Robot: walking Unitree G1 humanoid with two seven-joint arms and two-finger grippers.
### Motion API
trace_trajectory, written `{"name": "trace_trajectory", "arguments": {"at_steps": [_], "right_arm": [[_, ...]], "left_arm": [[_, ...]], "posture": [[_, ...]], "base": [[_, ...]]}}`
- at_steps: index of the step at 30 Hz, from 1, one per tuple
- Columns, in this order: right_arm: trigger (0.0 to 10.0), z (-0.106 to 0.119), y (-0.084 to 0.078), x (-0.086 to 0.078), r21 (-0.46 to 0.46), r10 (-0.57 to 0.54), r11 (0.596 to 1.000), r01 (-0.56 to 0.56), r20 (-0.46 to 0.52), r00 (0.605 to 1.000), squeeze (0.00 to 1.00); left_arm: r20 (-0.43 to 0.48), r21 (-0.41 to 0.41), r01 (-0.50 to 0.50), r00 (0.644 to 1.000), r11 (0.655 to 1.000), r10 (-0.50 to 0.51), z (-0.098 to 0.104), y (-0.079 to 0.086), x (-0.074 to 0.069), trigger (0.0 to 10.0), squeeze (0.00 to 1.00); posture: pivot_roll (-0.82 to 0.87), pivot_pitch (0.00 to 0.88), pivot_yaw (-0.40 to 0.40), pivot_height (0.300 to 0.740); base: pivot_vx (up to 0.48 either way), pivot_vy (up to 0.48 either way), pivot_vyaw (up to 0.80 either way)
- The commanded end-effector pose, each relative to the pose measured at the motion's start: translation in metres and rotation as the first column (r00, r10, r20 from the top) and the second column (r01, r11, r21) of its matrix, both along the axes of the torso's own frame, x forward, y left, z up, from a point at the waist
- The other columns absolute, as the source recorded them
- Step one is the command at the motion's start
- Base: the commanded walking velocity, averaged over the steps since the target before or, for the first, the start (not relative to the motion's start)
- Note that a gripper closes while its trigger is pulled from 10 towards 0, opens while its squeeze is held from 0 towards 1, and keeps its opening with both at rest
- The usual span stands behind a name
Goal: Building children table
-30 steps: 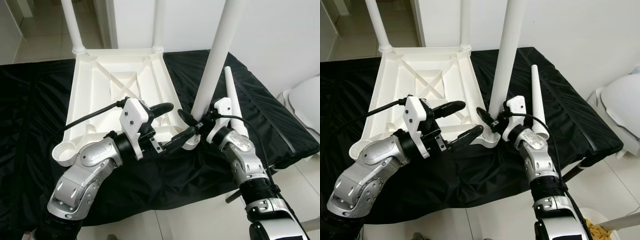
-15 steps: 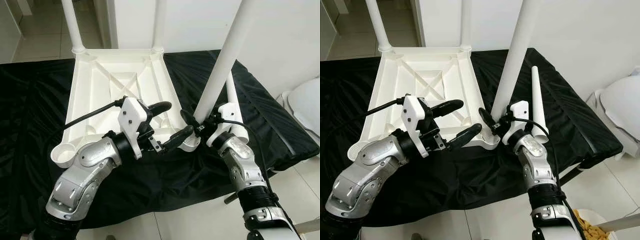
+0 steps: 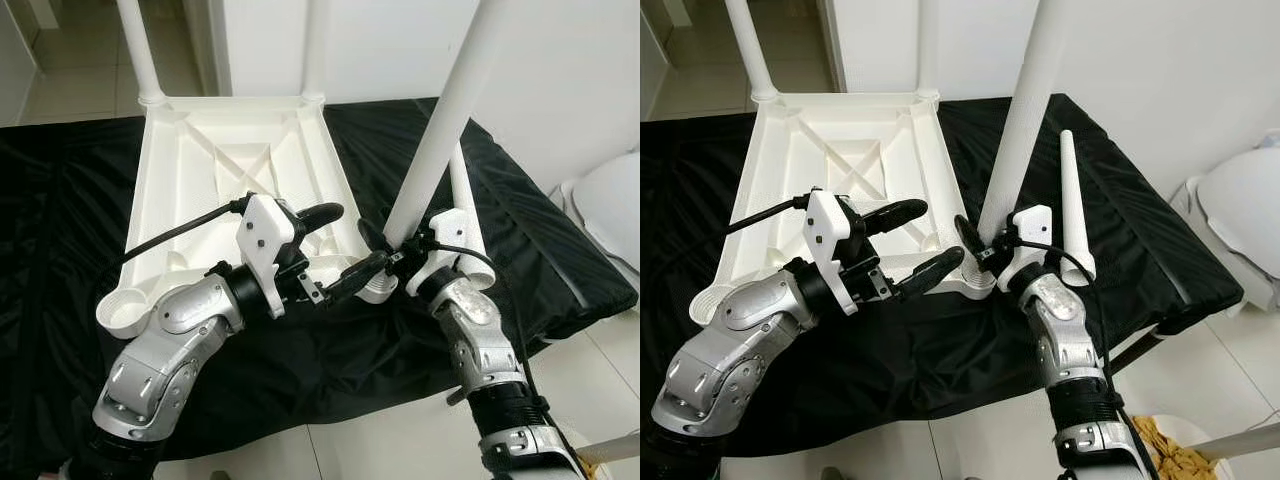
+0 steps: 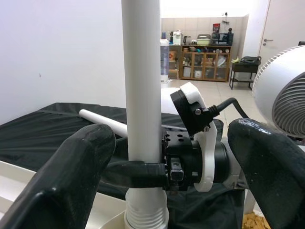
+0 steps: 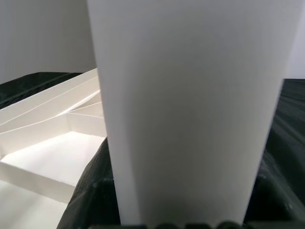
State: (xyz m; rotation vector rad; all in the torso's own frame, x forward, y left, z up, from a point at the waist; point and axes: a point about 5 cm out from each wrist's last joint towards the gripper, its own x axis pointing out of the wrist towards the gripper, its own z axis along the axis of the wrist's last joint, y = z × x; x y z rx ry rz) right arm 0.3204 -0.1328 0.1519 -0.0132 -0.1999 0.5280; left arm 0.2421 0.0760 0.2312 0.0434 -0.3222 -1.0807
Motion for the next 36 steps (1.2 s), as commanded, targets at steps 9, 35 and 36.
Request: {"name": "trace_trajectory", "arguments": {"at_steps": [9,35,36], "right_arm": [[10.0,-0.052,0.006,-0.017,-0.044,-0.109,0.994,0.101,-0.229,0.967,0.00],[10.0,-0.040,0.029,-0.025,-0.003,-0.511,0.853,0.521,-0.198,0.836,0.00],[10.0,-0.039,0.028,-0.024,-0.001,-0.515,0.851,0.525,-0.195,0.835,0.00]], "left_arm": [[0.009,0.004,0.012,1.000,1.000,-0.012,0.002,-0.002,-0.001,10.0,0.00],[0.010,0.005,0.010,1.000,1.000,-0.010,0.002,-0.001,-0.001,10.0,0.00],[0.010,0.004,0.010,1.000,1.000,-0.010,0.002,-0.001,-0.001,10.0,0.00]], "posture": [[-0.02,0.110,-0.017,0.740],[-0.01,0.108,-0.019,0.740],[-0.01,0.107,-0.018,0.740]], "base": [[0.000,0.000,0.00],[0.000,0.000,0.00],[0.000,0.000,0.00]]}}
